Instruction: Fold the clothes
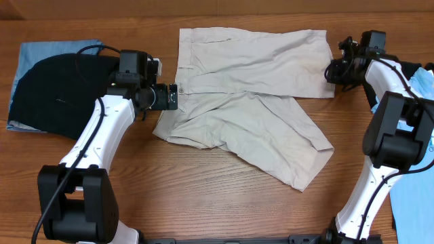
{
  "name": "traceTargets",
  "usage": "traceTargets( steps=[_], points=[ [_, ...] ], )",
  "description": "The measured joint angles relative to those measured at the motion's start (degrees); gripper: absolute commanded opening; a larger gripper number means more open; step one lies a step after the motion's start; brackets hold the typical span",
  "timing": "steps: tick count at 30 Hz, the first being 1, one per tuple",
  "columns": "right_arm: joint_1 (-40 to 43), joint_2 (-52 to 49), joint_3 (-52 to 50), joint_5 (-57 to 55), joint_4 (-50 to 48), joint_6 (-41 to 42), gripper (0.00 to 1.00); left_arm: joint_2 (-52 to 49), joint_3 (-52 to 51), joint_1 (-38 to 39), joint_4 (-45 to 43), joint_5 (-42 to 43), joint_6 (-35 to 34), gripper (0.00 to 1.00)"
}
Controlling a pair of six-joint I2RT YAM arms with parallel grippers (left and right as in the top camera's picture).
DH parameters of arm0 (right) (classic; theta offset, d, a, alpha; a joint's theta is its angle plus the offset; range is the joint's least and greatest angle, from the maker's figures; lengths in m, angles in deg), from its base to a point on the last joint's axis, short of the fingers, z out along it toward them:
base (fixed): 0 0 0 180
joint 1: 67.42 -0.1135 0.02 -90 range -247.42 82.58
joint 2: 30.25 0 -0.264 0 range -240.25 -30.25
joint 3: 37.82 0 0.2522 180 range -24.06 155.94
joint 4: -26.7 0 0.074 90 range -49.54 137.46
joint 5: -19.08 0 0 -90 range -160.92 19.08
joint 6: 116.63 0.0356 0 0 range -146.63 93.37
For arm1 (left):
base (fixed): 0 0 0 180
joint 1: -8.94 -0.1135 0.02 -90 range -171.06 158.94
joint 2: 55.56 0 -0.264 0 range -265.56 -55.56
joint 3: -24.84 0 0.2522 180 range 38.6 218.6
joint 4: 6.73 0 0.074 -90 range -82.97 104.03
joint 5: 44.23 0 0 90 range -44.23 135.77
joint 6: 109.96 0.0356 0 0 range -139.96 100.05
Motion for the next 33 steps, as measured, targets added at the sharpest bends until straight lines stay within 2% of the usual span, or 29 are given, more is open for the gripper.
traceTargets(
  steps=[9,10,11,17,19,24,27,33],
  points=[
    [4.3,1.2,0.9,-3.5,2.8,0.0,0.04,0.0,0.0,0.0,0.0,-0.4,0.0,1.00],
    [4.8,1.2,0.9,-3.7,2.5,0.2,0.13,0.0,0.0,0.0,0.0,-0.6,0.0,1.00],
    [5.2,1.2,0.9,-3.9,2.1,0.5,0.40,0.0,0.0,0.0,0.0,-0.6,0.0,1.00],
    [5.8,1.6,2.7,-1.6,5.9,2.4,0.61,0.0,0.0,-0.4,0.2,-0.3,0.0,1.00],
    [5.8,4.1,5.6,-0.8,11.7,4.2,0.63,0.0,0.0,-1.7,1.0,1.7,0.0,1.00],
    [5.8,16.9,9.7,-0.2,23.4,13.5,0.62,0.0,0.0,-9.5,3.5,15.5,0.3,1.00],
    [5.8,21.6,10.5,-0.1,30.0,17.9,0.62,0.0,0.0,-10.6,5.0,18.6,0.3,1.00],
    [4.5,22.0,10.5,-0.2,38.1,21.7,0.63,0.0,0.0,-10.5,6.7,21.4,1.7,1.00]
  ],
)
